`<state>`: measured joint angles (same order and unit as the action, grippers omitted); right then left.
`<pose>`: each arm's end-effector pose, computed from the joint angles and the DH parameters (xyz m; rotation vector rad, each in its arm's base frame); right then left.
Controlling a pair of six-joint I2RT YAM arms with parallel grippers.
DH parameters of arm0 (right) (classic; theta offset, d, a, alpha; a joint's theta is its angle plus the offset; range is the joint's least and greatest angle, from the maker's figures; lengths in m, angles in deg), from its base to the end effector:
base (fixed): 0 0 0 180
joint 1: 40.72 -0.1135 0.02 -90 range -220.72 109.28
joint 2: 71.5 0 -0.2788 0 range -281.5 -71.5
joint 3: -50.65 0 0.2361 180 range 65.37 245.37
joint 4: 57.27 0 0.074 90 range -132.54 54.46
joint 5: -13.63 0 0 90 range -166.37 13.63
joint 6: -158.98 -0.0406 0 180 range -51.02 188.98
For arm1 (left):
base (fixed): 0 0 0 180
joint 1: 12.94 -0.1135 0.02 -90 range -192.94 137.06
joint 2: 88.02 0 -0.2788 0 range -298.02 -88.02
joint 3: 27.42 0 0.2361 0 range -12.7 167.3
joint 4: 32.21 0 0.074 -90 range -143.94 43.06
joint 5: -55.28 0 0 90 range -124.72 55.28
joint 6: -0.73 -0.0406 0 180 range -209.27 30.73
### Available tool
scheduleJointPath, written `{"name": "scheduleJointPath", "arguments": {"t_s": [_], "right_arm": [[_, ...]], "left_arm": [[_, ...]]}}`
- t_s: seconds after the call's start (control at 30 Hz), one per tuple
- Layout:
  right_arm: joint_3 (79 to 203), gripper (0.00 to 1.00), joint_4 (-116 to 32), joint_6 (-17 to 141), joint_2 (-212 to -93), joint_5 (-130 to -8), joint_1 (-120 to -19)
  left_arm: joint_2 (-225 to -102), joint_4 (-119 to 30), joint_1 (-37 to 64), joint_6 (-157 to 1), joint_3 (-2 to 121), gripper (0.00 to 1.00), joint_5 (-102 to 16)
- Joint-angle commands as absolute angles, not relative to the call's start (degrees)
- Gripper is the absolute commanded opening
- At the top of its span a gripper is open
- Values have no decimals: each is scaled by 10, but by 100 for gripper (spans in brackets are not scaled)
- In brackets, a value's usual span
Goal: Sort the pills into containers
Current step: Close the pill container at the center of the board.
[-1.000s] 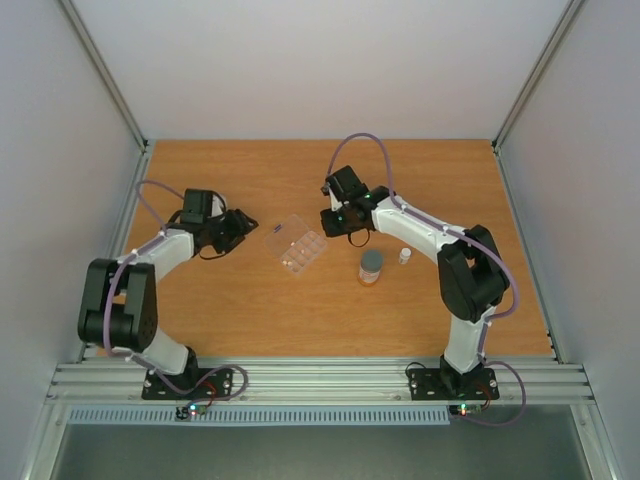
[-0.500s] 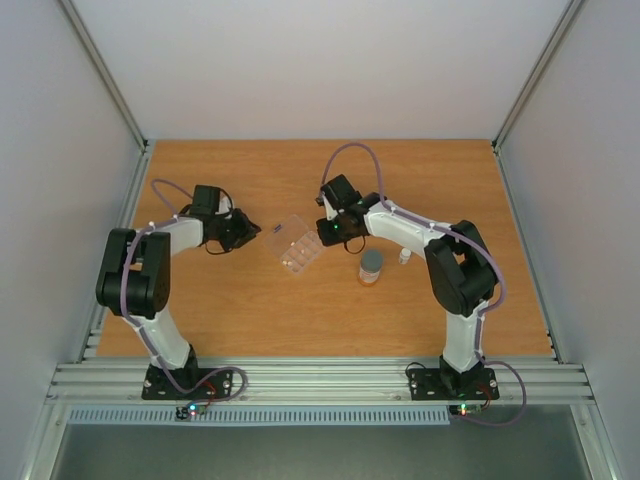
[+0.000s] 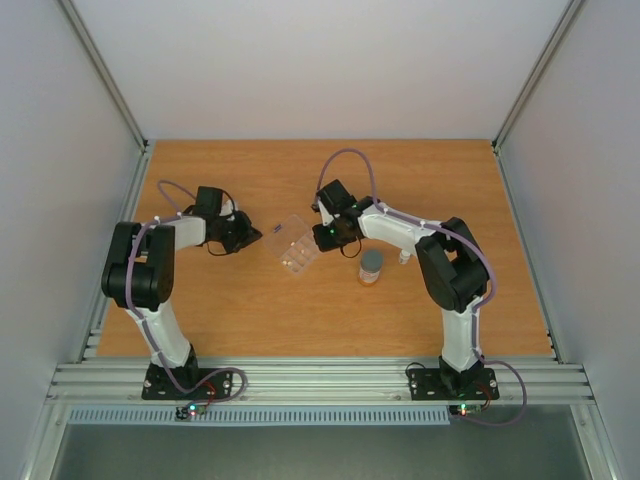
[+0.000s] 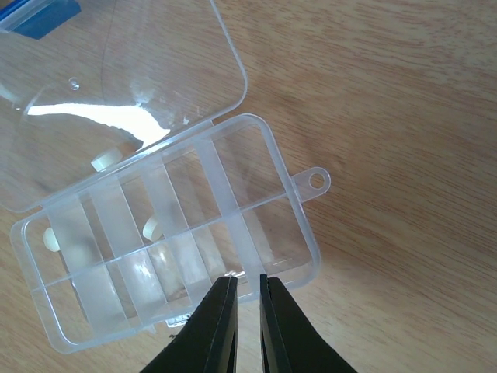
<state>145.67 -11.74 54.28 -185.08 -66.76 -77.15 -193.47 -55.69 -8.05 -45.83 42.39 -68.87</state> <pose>0.3220 0.2461 0.1913 -0.5737 2.7052 0.4841 0.3382 -0.0518 0.1523 -0.6746 2.6225 -1.0612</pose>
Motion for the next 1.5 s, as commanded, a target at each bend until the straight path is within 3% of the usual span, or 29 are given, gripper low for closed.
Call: {"name": "scheduleJointPath", "arguments": {"t_s": [0.0,1.47], "right_arm": [[1460,10,-130,550,-1867,-657,-778],[1506,10,-108,557,-1921,-666,-785]], "left_arm": [[-1944,-548,-83,-474,430,3,-714],[-1971,-507,-53,-523,445,2,-810]]}}
